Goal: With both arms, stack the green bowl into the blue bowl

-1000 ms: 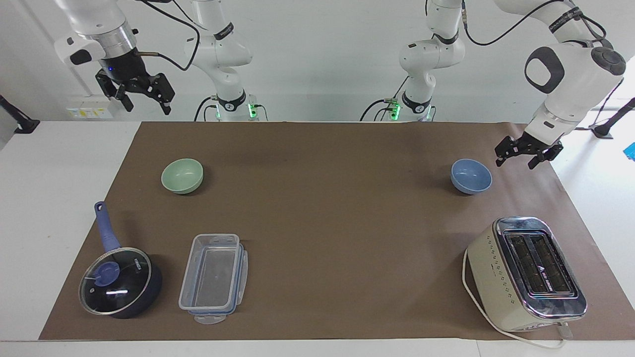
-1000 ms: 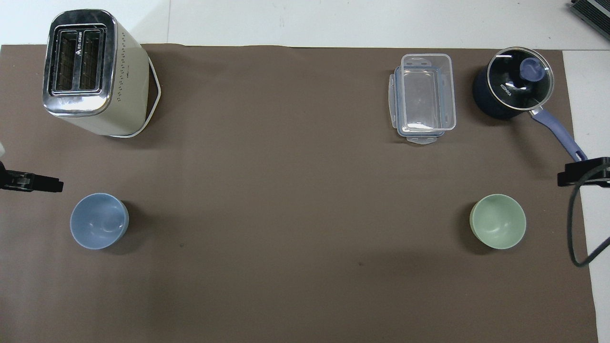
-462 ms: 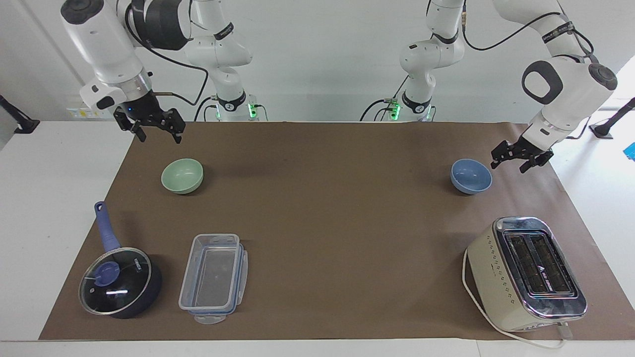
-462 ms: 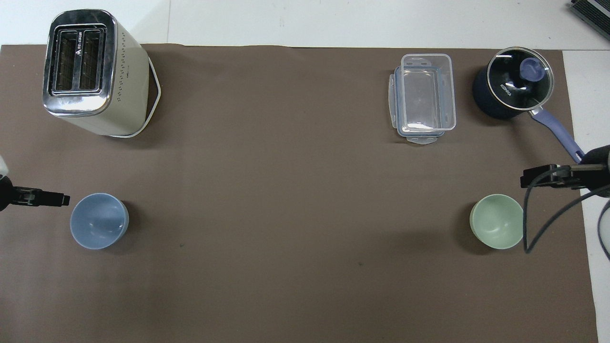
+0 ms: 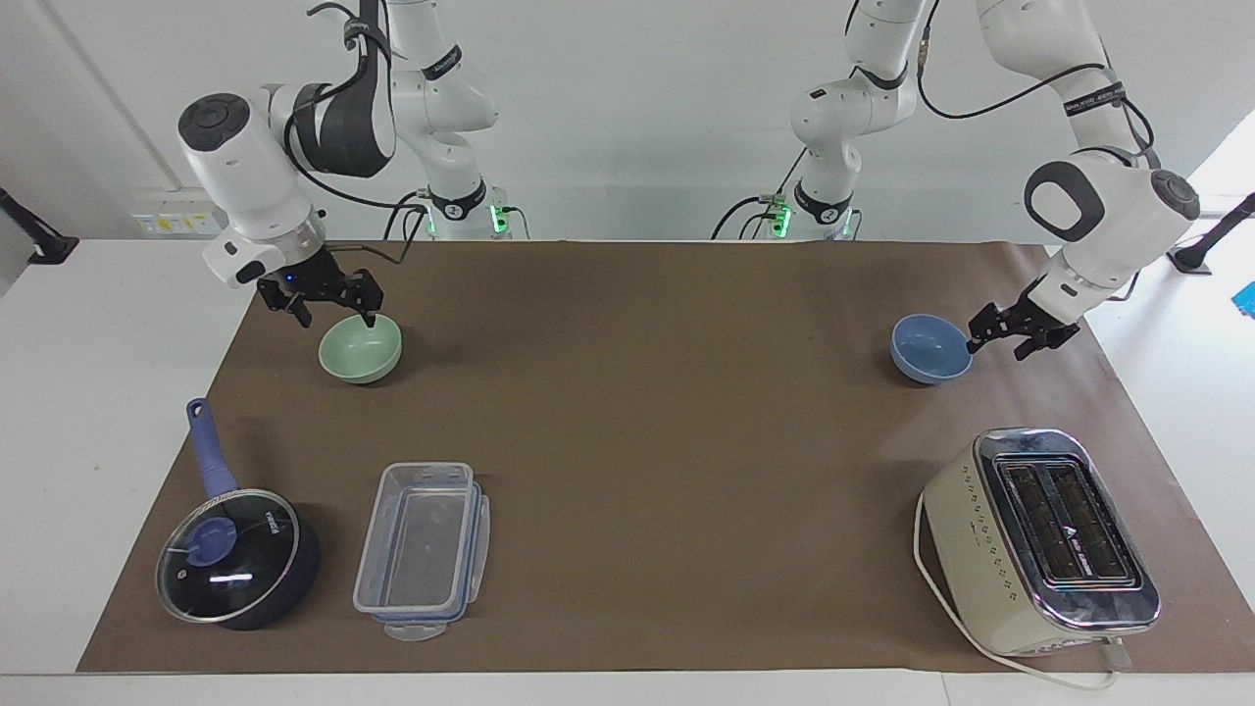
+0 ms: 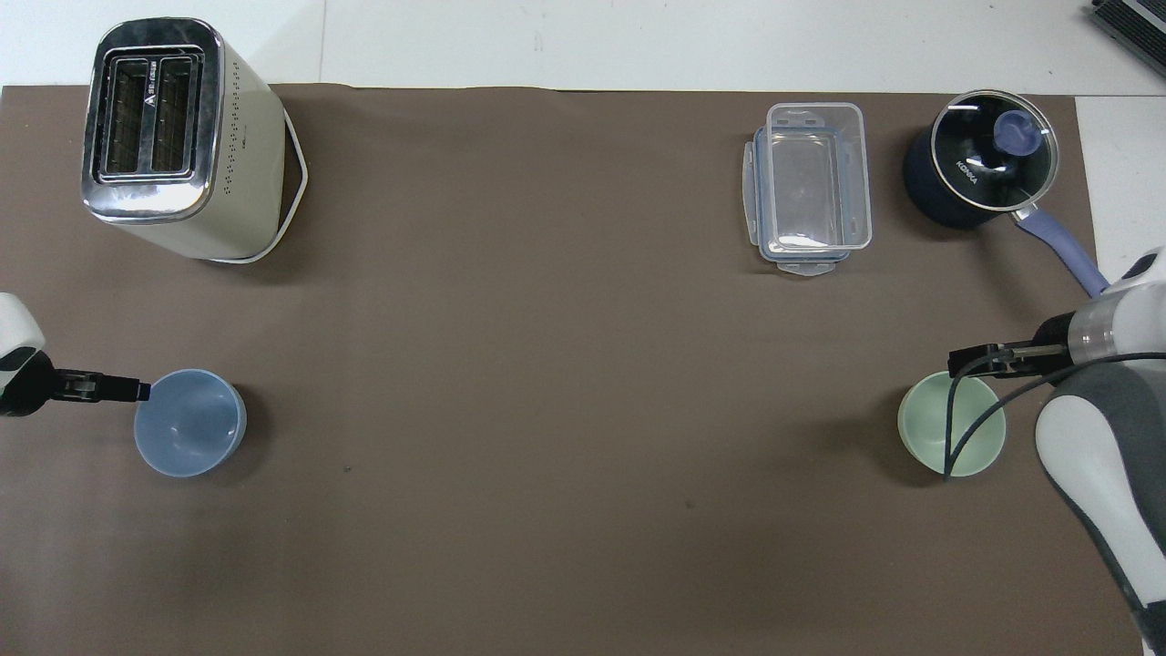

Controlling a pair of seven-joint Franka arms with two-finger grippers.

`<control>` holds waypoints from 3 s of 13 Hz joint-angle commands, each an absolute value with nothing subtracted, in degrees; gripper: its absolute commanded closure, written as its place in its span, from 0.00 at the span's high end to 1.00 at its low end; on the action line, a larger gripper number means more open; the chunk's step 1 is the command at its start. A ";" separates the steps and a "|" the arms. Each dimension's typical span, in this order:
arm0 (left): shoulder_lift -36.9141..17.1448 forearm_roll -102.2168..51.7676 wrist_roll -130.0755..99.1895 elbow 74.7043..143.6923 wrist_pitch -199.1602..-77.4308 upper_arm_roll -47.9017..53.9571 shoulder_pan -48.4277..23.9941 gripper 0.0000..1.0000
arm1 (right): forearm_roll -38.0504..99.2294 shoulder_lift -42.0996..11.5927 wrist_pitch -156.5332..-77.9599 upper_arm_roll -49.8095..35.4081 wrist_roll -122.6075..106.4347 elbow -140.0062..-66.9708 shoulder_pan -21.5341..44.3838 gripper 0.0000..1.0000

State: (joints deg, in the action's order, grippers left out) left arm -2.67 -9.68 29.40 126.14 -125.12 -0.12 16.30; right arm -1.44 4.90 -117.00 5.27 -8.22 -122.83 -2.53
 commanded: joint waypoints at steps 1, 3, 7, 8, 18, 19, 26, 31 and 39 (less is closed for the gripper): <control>-2.03 -11.60 30.50 130.33 -129.72 0.35 16.35 0.69 | -1.93 4.84 -124.60 5.19 -14.40 -128.83 -6.58 1.00; -1.23 -11.69 30.59 131.92 -129.90 0.26 16.17 0.69 | -1.93 2.74 -127.60 5.19 -16.69 -130.51 -8.34 1.00; 0.00 -11.69 30.67 133.68 -129.20 0.26 16.70 0.13 | -1.93 -0.34 -132.08 5.10 -20.74 -131.92 -11.41 1.00; 0.00 -11.60 31.28 133.59 -128.85 0.26 16.70 0.00 | -1.85 -1.05 -133.67 5.10 -20.74 -132.62 -11.51 1.00; 7.19 -11.60 26.39 133.15 -123.93 0.61 11.44 0.00 | 1.31 -2.20 -134.03 5.01 -22.50 -133.25 -11.95 0.00; 8.43 -11.60 25.06 132.98 -123.49 0.79 9.77 0.00 | 1.41 -2.37 -133.69 5.01 -23.46 -132.72 -11.95 0.00; 11.78 -11.08 12.06 132.71 -123.31 2.28 -2.53 0.00 | 6.15 0.70 -116.12 4.57 -26.45 -118.49 -10.81 0.00; 10.11 -11.07 1.08 132.71 -124.71 2.37 -14.12 0.00 | 6.33 4.21 -111.54 4.75 -26.28 -114.97 -11.07 0.00; 0.37 -10.99 -17.75 131.66 -137.87 2.46 -29.26 0.00 | 6.42 7.91 -107.75 5.36 -26.28 -114.87 -11.51 0.00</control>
